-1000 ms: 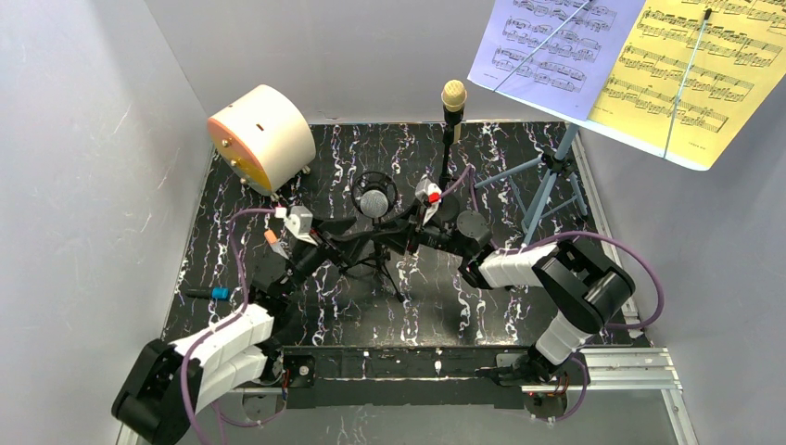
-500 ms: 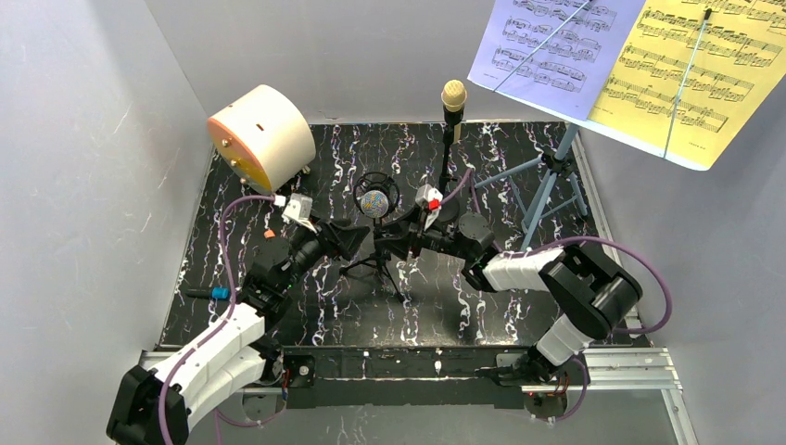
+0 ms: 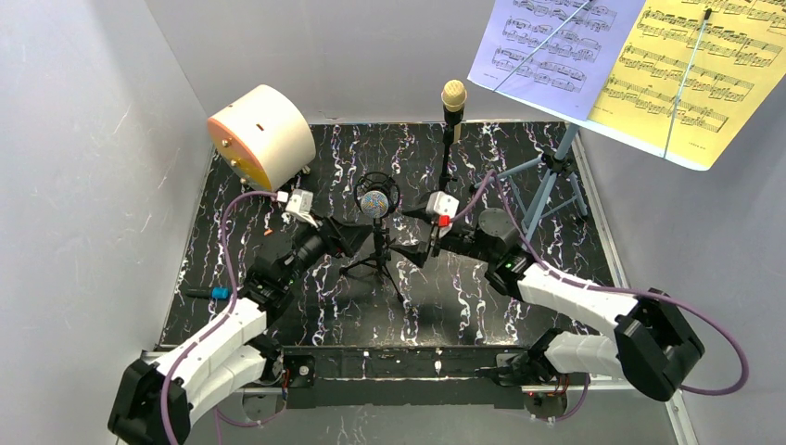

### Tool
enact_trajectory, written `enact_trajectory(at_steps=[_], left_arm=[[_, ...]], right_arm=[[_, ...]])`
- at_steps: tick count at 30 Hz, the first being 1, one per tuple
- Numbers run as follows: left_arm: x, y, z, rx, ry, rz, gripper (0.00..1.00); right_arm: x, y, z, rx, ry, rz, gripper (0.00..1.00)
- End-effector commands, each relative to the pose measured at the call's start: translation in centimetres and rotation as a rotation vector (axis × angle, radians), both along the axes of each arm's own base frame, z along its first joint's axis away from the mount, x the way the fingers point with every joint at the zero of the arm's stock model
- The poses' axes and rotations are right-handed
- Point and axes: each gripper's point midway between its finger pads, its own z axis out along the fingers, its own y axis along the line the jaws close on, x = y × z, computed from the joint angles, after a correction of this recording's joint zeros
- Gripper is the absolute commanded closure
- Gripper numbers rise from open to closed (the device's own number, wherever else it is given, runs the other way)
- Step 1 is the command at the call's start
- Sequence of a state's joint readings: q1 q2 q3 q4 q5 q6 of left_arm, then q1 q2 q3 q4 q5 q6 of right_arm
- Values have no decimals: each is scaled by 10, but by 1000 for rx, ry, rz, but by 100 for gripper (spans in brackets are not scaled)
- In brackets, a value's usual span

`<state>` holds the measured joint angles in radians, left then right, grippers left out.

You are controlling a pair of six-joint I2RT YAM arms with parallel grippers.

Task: Pack up the instrument practice props
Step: Remove the microphone from the microphone stand.

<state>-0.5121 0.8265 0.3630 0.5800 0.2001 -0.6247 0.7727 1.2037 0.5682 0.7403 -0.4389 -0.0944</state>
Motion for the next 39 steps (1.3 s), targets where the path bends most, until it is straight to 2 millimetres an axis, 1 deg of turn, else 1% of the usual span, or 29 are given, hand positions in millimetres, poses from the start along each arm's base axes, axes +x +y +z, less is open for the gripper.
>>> enact_trajectory(at_steps=[1,3,6,8,11,13,16,20,24,26,27,28,35,37,39], left_arm=[[8,-15,32,-65,-40,-78,37],[10,-20,36,-84,-37,-117,39],[13,-21,44,-117,-50,-143,41],[16,-22,47,-122,-54,-145,43],[19,-23,49,-125,-51,-148,47],[21,-23,49,-128,-52,-148,48],[24,-25,49,-131,-49,-150,49],[26,-27,46,-132,-36,-159,51],[27,-28,44,-136,-30,-162,56],[28,-28,44,-135,-33,-161,59],[29,-30,42,-131,-30,-165,70],[30,-30,42,-130,-27,-164,73],[31,-31,41,-133,-23,-164,90],[30,-30,42,-133,-29,-163,94],[31,-28,43,-134,-32,-154,99]], right_arm=[[7,-5,35,-84,-242,-7,13],[8,-6,55,-97,-351,-4,12],[11,-4,84,-99,-474,0,11],[10,-1,99,-96,-544,22,10],[7,7,113,-90,-620,71,9],[7,13,116,-93,-655,100,9],[8,24,115,-104,-690,156,9],[3,37,115,-104,-703,250,9],[3,44,109,-128,-698,300,10],[7,45,108,-134,-699,289,11],[11,48,106,-140,-701,285,14],[11,49,105,-141,-701,294,16],[6,53,109,-129,-704,331,34],[6,54,109,-132,-699,345,42],[4,55,108,-133,-691,361,53]])
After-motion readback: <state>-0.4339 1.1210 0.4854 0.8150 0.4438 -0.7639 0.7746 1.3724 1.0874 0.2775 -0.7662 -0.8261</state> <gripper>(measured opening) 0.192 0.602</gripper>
